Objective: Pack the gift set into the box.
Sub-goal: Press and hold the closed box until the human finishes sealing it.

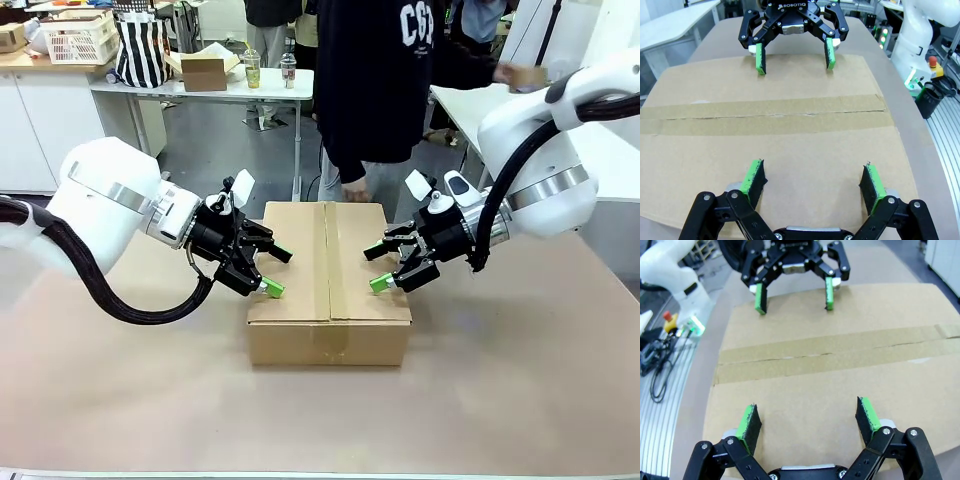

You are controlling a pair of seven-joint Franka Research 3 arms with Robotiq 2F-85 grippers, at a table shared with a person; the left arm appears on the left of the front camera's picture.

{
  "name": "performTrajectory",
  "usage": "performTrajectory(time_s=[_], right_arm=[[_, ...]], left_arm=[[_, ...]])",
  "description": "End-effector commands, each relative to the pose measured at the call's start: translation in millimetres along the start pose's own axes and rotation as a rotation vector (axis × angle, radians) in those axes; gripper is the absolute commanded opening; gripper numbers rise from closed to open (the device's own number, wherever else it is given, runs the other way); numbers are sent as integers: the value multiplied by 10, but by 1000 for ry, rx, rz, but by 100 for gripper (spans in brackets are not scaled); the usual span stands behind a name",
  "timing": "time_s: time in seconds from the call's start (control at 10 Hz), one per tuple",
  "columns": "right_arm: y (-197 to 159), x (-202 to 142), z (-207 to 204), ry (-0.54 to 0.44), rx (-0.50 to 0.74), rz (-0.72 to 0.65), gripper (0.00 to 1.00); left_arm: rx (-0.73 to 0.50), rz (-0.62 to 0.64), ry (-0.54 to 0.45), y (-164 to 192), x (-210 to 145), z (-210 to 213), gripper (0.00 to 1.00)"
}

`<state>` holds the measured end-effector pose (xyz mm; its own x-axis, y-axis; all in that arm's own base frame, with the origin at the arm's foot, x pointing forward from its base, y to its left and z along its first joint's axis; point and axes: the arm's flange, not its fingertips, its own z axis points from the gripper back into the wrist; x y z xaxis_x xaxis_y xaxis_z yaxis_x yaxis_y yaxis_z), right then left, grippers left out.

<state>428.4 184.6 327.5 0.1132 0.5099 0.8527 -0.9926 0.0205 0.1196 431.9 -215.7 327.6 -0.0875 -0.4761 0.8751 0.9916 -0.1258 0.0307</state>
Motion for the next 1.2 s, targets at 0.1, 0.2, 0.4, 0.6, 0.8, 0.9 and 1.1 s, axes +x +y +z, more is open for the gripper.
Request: performTrajectory(time_s=[0.1, 0.2, 0.4, 0.6, 0.8, 0.9, 1.1], right_arm=[[5, -22, -14, 4, -6, -7, 100], [5, -22, -14, 4, -6, -7, 100], [5, -22, -14, 4, -6, -7, 100], [5, -22, -14, 4, -6, -7, 100], [5, -22, -14, 4, -6, -7, 100], [5, -22, -14, 4, -6, -7, 100], [5, -22, -14, 4, -6, -7, 100]], left_arm=[[1, 10, -12, 1, -25, -10, 100], [1, 10, -12, 1, -25, -10, 100], [1, 10, -12, 1, -25, -10, 100], [1, 10, -12, 1, -25, -10, 100], [1, 10, -12, 1, -25, -10, 100], [1, 10, -12, 1, -25, -10, 100], [1, 10, -12, 1, -25, -10, 100]])
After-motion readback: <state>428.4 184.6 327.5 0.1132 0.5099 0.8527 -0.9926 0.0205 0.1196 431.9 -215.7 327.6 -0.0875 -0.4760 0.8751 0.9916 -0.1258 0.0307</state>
